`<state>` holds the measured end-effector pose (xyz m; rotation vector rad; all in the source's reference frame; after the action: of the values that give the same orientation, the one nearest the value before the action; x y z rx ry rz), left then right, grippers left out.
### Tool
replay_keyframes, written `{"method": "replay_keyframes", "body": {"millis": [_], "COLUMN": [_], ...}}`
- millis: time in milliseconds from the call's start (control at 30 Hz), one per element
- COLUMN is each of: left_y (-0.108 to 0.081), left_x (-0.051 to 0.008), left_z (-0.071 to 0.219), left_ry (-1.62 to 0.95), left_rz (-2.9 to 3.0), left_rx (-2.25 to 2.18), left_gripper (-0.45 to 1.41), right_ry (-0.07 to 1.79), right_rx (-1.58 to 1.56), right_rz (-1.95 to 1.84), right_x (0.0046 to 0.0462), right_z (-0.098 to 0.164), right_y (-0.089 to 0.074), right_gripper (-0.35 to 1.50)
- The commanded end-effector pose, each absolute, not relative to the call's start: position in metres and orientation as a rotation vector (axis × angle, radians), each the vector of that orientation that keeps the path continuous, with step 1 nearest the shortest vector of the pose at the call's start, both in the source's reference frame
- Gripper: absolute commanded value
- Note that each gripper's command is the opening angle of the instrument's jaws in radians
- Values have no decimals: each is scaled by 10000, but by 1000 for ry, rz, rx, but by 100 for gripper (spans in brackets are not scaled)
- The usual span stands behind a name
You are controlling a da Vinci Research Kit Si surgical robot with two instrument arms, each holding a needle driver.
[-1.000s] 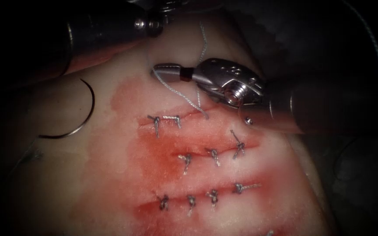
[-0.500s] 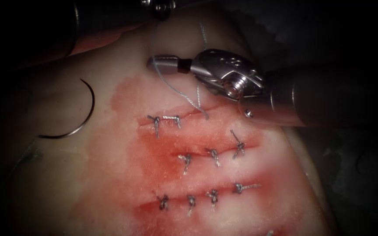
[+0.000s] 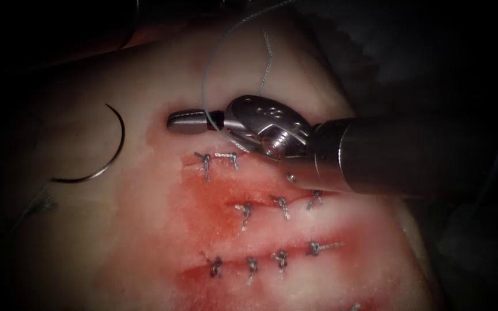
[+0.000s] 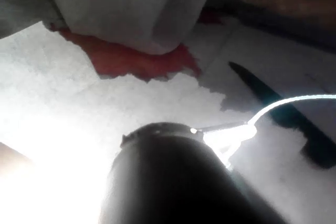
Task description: Wound Closure
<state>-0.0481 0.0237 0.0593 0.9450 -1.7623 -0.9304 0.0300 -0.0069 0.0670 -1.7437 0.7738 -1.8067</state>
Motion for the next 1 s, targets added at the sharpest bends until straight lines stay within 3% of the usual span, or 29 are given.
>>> {"method": "replay_keyframes", "body": {"millis": [33, 333, 700, 1000], "left_y": [253, 243, 211, 219], "left_x": [-478, -437, -445, -448], "left_z": [598, 673, 717, 702], "left_ry": [-1758, -1747, -1720, -1771], "left_rz": [-918, -895, -896, -961], "left_rx": [905, 782, 722, 806], "left_gripper": [-45, -45, -45, -45], "right_ry": [769, 861, 902, 1051], "right_rx": [-1768, -1802, -1764, -1696], "right_rz": [-1757, -1452, -1314, -1222], "right_x": [309, 308, 306, 307], "right_z": [665, 675, 682, 684], "right_y": [-63, -63, -78, -102], "right_gripper": [-33, -35, -35, -35]}}
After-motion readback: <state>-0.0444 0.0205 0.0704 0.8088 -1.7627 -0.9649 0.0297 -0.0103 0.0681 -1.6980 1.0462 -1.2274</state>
